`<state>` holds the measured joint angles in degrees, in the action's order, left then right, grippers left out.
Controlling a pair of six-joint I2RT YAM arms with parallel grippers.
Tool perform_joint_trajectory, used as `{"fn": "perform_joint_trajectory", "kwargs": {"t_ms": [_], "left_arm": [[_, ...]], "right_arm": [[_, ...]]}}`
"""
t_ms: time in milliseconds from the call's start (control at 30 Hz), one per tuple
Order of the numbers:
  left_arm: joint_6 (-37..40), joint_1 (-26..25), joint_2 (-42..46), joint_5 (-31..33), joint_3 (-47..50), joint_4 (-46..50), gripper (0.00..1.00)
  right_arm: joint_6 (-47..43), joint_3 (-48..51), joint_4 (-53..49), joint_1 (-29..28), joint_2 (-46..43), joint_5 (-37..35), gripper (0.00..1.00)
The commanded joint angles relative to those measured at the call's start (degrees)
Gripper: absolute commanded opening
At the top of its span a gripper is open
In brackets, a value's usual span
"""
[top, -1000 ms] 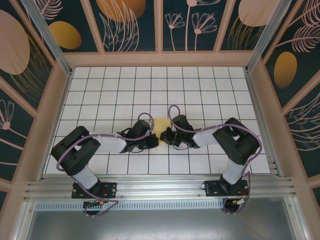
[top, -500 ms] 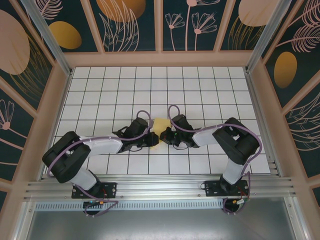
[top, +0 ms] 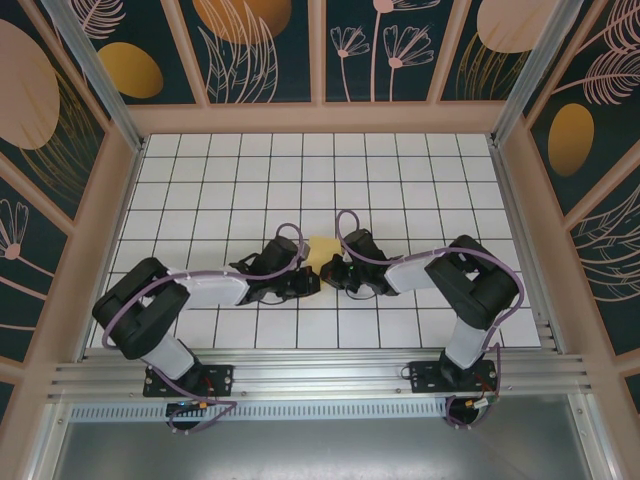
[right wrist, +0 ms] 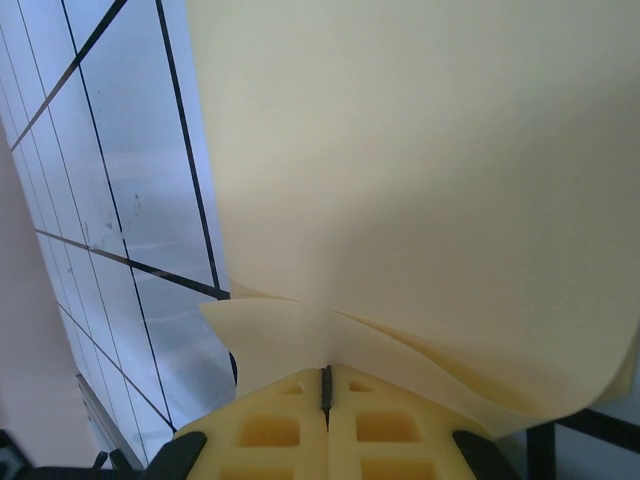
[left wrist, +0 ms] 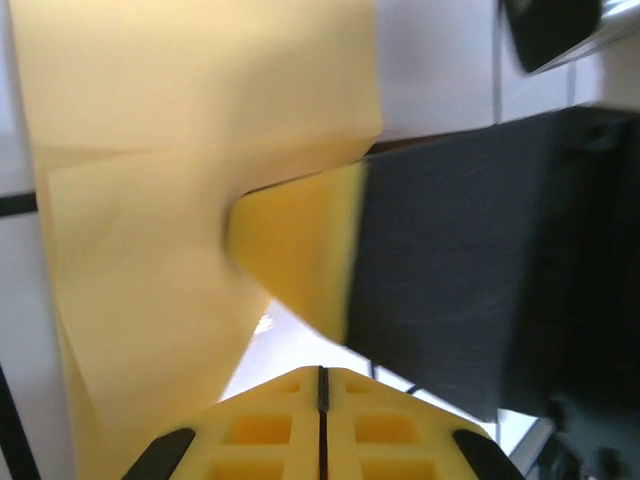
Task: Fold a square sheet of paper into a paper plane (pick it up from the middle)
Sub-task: Third fold the triangle at the center of the table.
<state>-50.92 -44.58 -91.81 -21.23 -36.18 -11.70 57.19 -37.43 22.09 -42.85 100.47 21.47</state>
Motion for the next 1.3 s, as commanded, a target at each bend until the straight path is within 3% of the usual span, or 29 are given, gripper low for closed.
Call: {"fn": "perform_joint_trajectory", "kwargs": {"t_ms": [0, 500, 967, 1267], "left_arm": [[0.35, -0.19, -1.36, 0.15, 0.06, 1.41, 0.10], [2.58, -0.24, -1.35, 6.29, 0.58, 3.89, 0.10], [-0.55, -0.20, -0.20, 0.24, 4.52, -1.50, 0.10], [1.17, -0.16, 7.61, 8.51, 4.00, 5.57, 0.14]], "right_arm": [[-1.03, 1.75, -10.48, -0.64, 4.58, -6.09, 0.04], [-1.20, 1.83, -10.75, -0.67, 4.96, -6.18, 0.04], [-1.91, 1.13, -12.67, -0.74, 5.34, -7.19, 0.04], [-1.45, 1.26, -12.29, -0.77, 5.72, -7.16, 0.04]]}}
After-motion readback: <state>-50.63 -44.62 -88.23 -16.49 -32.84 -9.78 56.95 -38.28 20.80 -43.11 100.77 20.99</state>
